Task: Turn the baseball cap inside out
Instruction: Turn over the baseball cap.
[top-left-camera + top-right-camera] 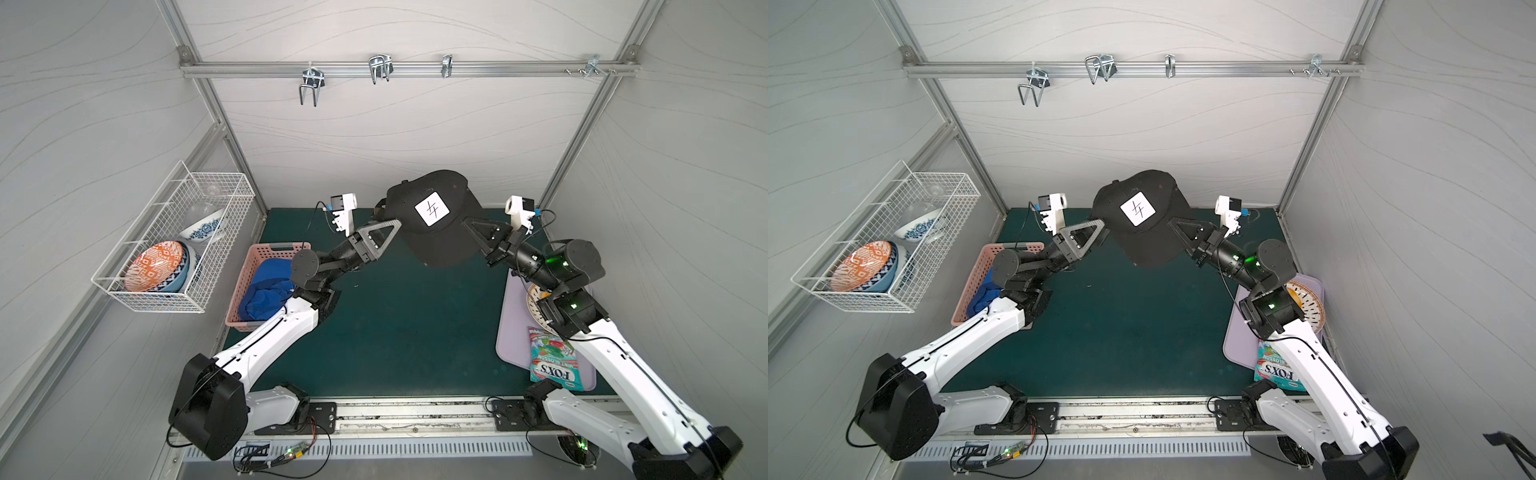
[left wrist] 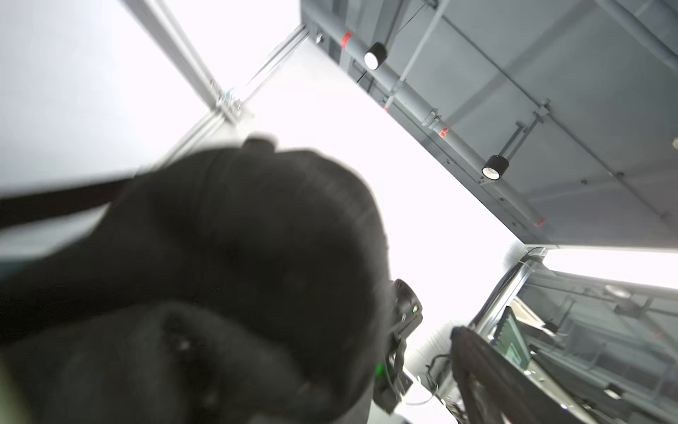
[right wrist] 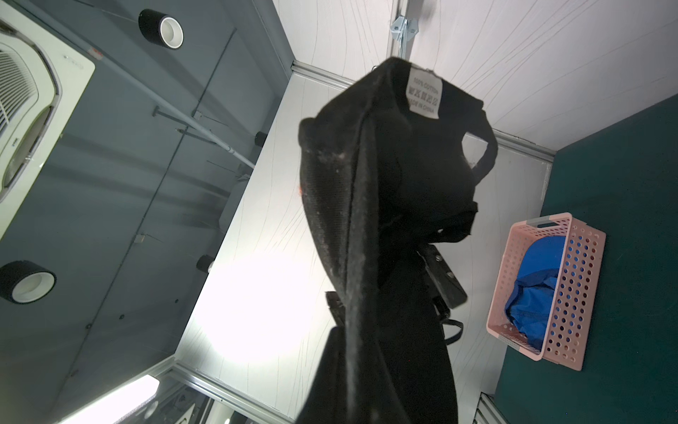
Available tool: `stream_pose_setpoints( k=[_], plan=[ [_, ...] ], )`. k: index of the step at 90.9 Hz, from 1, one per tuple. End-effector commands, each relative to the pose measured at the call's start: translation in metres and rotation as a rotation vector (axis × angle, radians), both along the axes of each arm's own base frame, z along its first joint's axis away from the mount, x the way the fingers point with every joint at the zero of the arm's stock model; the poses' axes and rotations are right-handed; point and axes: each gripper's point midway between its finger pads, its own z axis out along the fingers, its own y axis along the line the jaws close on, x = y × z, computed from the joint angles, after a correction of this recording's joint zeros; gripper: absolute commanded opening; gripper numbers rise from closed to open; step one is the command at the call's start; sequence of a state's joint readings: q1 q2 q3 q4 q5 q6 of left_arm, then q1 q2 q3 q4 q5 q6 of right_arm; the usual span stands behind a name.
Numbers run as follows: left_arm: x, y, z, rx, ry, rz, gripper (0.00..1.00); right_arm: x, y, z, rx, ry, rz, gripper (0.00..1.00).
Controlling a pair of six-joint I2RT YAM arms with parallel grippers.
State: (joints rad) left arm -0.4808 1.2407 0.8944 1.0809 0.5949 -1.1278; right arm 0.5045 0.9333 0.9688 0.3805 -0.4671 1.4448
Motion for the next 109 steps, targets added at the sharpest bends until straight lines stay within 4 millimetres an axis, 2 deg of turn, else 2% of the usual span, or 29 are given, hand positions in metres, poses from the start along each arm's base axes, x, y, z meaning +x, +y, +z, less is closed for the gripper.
stream_pose_setpoints(
  k=[1, 8, 16, 20, 26, 35, 44, 61, 72, 83, 91, 94, 99, 102, 106, 109],
  plan=[
    [-0.021, 0.025, 0.057, -0.108, -0.236, 0.123, 0.99, -0.005, -0.008, 0.001, 0.053, 0.021, -0.028, 0.0],
    [-0.027, 0.035, 0.069, -0.139, -0.266, 0.142, 0.93, -0.002, -0.011, -0.016, 0.052, 0.076, -0.047, 0.0],
    [-0.031, 0.046, 0.082, -0.212, -0.278, 0.111, 0.77, 0.0, -0.01, -0.03, 0.059, 0.125, -0.04, 0.0],
    [-0.032, 0.05, 0.087, -0.254, -0.279, 0.077, 0.72, 0.001, -0.009, -0.035, 0.062, 0.139, -0.035, 0.0],
    [-0.031, 0.05, 0.092, -0.271, -0.265, 0.024, 0.67, 0.001, -0.008, -0.038, 0.071, 0.146, -0.03, 0.0],
    [-0.051, 0.044, 0.107, -0.221, -0.358, -0.025, 0.6, 0.001, -0.005, -0.044, 0.068, 0.164, -0.009, 0.0],
    [-0.053, 0.048, 0.113, -0.238, -0.357, -0.035, 0.49, 0.002, -0.004, -0.053, 0.06, 0.178, -0.007, 0.0],
    [-0.057, 0.056, 0.118, -0.268, -0.347, -0.025, 0.19, 0.009, -0.008, -0.08, 0.033, 0.227, -0.042, 0.0],
    [-0.058, 0.07, 0.123, -0.307, -0.329, 0.0, 0.0, 0.013, -0.019, -0.086, 0.057, 0.228, -0.089, 0.0],
    [-0.053, 0.082, 0.114, -0.332, -0.287, 0.045, 0.0, 0.018, -0.033, -0.078, 0.087, 0.203, -0.138, 0.0],
    [-0.045, 0.083, 0.102, -0.338, -0.227, 0.041, 0.0, 0.019, -0.041, -0.062, 0.138, 0.149, -0.17, 0.0],
    [-0.042, 0.082, 0.095, -0.337, -0.2, 0.036, 0.13, 0.018, -0.042, -0.055, 0.158, 0.127, -0.171, 0.0],
    [-0.035, 0.08, 0.082, -0.329, -0.151, 0.029, 0.47, 0.016, -0.044, -0.039, 0.186, 0.071, -0.166, 0.0],
    [-0.027, 0.076, 0.069, -0.306, -0.094, 0.026, 0.64, 0.013, -0.043, -0.028, 0.191, 0.031, -0.157, 0.0],
    [-0.018, 0.068, 0.05, -0.245, -0.023, 0.02, 0.92, 0.007, -0.042, -0.014, 0.174, -0.032, -0.147, 0.0],
    [-0.013, 0.06, 0.033, -0.178, 0.029, 0.018, 0.99, 0.003, -0.04, -0.005, 0.144, -0.084, -0.143, 0.0]
  ],
)
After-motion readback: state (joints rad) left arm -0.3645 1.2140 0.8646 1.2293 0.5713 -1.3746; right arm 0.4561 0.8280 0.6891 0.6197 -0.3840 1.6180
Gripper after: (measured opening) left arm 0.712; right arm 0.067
